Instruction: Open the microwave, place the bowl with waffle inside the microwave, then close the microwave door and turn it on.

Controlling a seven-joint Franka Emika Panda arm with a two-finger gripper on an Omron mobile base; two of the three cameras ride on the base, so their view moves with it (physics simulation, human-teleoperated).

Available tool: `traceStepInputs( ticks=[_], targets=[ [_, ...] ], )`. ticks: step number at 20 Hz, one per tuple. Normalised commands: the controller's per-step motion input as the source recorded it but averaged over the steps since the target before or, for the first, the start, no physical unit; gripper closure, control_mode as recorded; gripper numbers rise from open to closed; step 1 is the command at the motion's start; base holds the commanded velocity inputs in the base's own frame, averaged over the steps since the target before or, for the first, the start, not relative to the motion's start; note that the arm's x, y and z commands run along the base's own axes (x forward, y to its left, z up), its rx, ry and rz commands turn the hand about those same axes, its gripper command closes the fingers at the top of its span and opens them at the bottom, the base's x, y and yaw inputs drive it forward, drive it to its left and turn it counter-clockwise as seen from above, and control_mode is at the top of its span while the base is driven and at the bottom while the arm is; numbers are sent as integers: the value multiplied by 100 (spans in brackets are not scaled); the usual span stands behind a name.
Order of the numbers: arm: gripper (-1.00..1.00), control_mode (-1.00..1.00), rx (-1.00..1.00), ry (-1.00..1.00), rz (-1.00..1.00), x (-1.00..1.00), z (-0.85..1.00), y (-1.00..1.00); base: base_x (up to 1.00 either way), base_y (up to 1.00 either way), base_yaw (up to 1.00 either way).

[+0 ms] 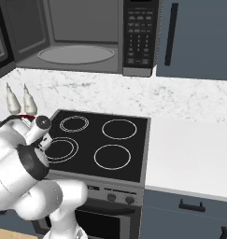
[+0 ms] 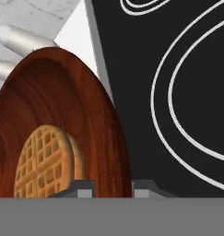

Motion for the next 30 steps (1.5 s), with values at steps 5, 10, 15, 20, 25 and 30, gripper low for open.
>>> traceStepInputs(
  ticks=[5, 10, 15, 20, 25, 30],
  targets=[
    [100, -100, 0, 1, -24, -5, 100, -89, 0, 0, 0],
    [100, -100, -5, 3, -17, 0, 100, -75, 0, 0, 0],
    [100, -100, -5, 1, -7, 0, 100, -56, 0, 0, 0],
    [100, -100, -3, 0, -1, 5, 100, -36, 0, 0, 0],
    [100, -100, 0, 6, -1, 6, 100, -36, 0, 0, 0],
    [100, -100, 4, 2, -8, 3, 75, -20, 0, 0, 0]
  ],
)
